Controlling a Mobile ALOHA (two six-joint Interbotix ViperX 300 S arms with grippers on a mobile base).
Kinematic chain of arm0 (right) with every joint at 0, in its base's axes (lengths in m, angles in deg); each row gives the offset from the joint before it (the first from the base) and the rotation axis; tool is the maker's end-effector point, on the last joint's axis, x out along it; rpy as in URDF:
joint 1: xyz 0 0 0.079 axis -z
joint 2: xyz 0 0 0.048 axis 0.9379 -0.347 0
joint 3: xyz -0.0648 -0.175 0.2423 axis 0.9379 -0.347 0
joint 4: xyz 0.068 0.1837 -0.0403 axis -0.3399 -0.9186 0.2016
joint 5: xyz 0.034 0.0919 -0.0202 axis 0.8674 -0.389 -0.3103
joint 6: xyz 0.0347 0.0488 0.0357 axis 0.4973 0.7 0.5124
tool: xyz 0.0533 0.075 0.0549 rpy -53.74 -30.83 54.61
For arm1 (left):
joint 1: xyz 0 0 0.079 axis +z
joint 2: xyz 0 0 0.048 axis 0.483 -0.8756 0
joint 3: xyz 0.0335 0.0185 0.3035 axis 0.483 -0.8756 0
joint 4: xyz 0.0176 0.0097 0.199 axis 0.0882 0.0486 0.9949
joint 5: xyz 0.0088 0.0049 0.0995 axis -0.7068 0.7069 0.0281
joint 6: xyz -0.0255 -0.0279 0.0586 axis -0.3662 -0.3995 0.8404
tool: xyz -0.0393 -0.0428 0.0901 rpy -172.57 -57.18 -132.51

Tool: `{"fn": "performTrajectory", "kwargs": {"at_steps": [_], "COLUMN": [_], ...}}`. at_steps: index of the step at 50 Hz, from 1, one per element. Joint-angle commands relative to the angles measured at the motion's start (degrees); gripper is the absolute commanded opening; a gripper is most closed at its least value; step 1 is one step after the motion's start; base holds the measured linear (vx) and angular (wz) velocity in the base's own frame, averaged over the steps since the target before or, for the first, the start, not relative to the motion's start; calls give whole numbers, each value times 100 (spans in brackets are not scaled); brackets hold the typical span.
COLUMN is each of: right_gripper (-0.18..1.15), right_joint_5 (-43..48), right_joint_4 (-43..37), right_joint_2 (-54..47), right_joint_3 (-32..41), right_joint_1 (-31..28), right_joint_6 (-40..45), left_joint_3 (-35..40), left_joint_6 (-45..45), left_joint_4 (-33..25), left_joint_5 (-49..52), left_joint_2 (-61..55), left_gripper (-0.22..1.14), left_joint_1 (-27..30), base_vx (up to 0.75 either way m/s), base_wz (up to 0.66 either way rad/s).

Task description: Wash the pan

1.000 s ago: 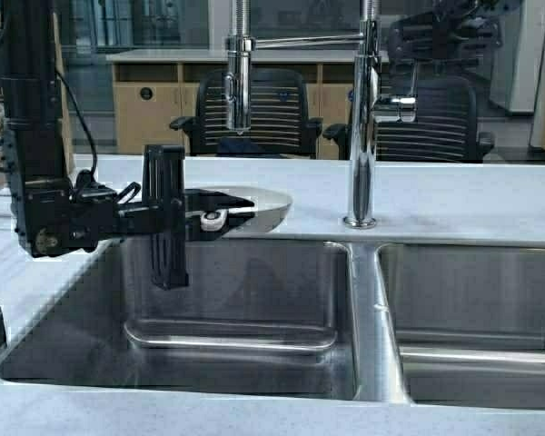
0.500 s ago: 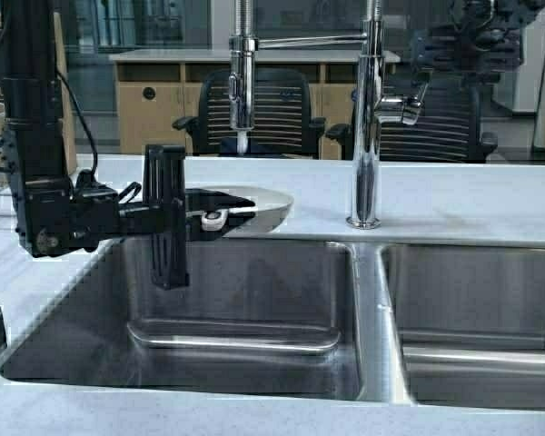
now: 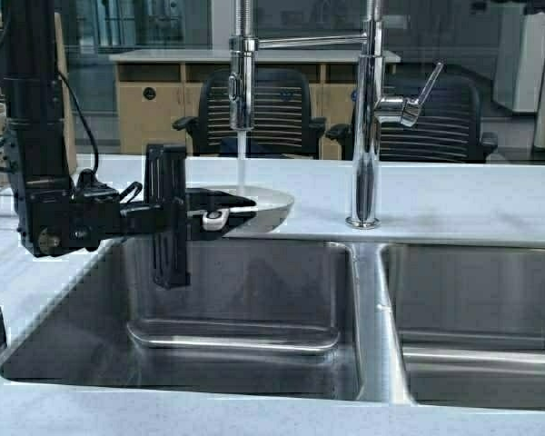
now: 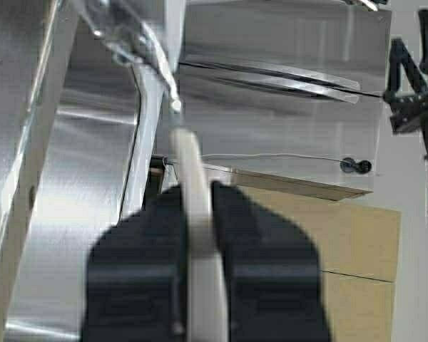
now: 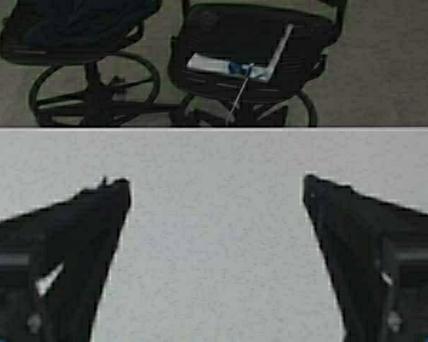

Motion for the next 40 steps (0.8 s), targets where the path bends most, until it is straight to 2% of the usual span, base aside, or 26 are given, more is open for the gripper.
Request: {"fn": "performTrajectory", "kwargs": {"at_steps": [1,5,9,10,15,18,20,26,33,40], "right_gripper": [103,97,77,69,13,-10,-10,11,5,5], "right_joint_5": [97,220,237,237,237,272,272,202,-44,-352], "right_joint_4": [18,9,-9,-18,-18,-26,-18,-18,-9,9], "right_joint_2": [237,70,-176,-229,-527,-677,-765,-967,-1107,-1178], "right_joint_3": [-264,-457,-527,-519,-457,-387,-281,44,413,756], "right_joint_1": [70,97,79,62,-97,-193,-255,-448,-782,-1125], "right_joint_6": [-26,9,53,70,211,299,343,439,439,431], "left_joint_3": [53,44,53,53,44,18,9,-9,0,26], "left_joint_6": [88,88,88,88,79,79,88,88,88,88], "left_joint_4": [0,0,0,0,0,0,0,0,0,0], "left_joint_5": [-114,-158,-211,-220,-220,-220,-220,-229,-237,-246], "left_joint_2": [167,158,158,167,167,158,167,167,167,158], "left_gripper": [3,3,3,3,3,3,3,3,3,3], "left_joint_1": [9,9,9,9,9,9,9,9,9,9], "base_vx": [0,0,0,-1,-1,-1,0,0,0,0], "base_wz": [0,-1,0,-1,-1,-1,0,0,0,0]}}
